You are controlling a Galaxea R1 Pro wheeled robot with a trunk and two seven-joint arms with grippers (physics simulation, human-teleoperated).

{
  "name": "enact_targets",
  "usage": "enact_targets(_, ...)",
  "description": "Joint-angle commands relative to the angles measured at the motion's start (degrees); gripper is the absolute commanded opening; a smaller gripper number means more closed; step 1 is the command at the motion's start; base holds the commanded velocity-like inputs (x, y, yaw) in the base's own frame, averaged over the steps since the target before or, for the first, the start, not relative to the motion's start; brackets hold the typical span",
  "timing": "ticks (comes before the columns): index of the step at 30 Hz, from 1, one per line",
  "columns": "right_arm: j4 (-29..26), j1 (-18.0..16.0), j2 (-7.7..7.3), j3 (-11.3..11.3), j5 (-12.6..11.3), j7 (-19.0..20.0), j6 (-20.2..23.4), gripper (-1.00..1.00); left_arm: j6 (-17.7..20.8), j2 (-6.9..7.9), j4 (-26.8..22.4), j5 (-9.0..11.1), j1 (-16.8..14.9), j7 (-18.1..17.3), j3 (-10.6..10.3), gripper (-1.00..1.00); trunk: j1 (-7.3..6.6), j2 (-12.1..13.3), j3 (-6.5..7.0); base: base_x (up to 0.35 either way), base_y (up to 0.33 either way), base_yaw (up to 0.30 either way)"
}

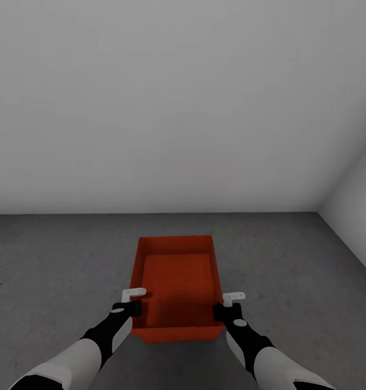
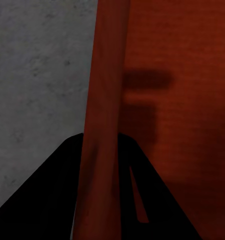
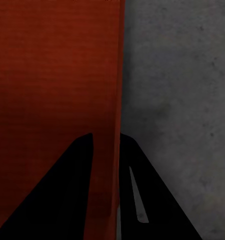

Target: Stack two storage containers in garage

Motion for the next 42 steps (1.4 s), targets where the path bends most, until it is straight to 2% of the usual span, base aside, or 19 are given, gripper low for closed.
enact_targets(1, -0.2, 0.0, 0.47, -1.1, 0.9, -0.2, -0.2, -1.00, -3.9, 0.00, -0.3, 2.8, 0.1, 0.7, 0.8, -1.00, 0.20, 0.0, -0.06, 0.000, 0.000, 0.000)
enact_targets(2, -0.3, 0.0, 0.47, -1.1, 0.9, -0.2, -0.2, -1.00, -3.8, -0.01, -0.3, 2.9, 0.1, 0.7, 0.8, -1.00, 0.20, 0.0, -0.06, 0.000, 0.000, 0.000)
enact_targets(3, -0.2, 0.0, 0.47, -1.1, 0.9, -0.2, -0.2, -1.00, -3.6, -0.02, -0.3, 2.9, 0.1, 0.7, 0.8, 1.00, 0.20, 0.0, -0.06, 0.000, 0.000, 0.000)
enact_targets(4, -0.2, 0.0, 0.47, -1.1, 0.9, -0.3, -0.1, 1.00, -3.4, -0.03, -0.3, 2.9, 0.1, 0.7, 0.8, 1.00, 0.20, 0.0, -0.06, 0.000, 0.000, 0.000)
enact_targets(31, -0.4, 0.0, 0.38, -1.0, 1.1, 0.2, -0.2, 1.00, -3.3, 0.04, -0.4, 2.8, 0.1, 0.6, 0.8, 1.00, 0.20, 0.0, -0.06, 0.000, 0.000, 0.000)
enact_targets(42, -0.4, 0.0, 0.41, -1.0, 1.1, 0.1, -0.1, 1.00, -3.2, 0.27, -0.7, 2.8, 0.1, 0.7, 0.8, 1.00, -2.21, 4.4, 1.92, 0.000, 0.000, 0.000)
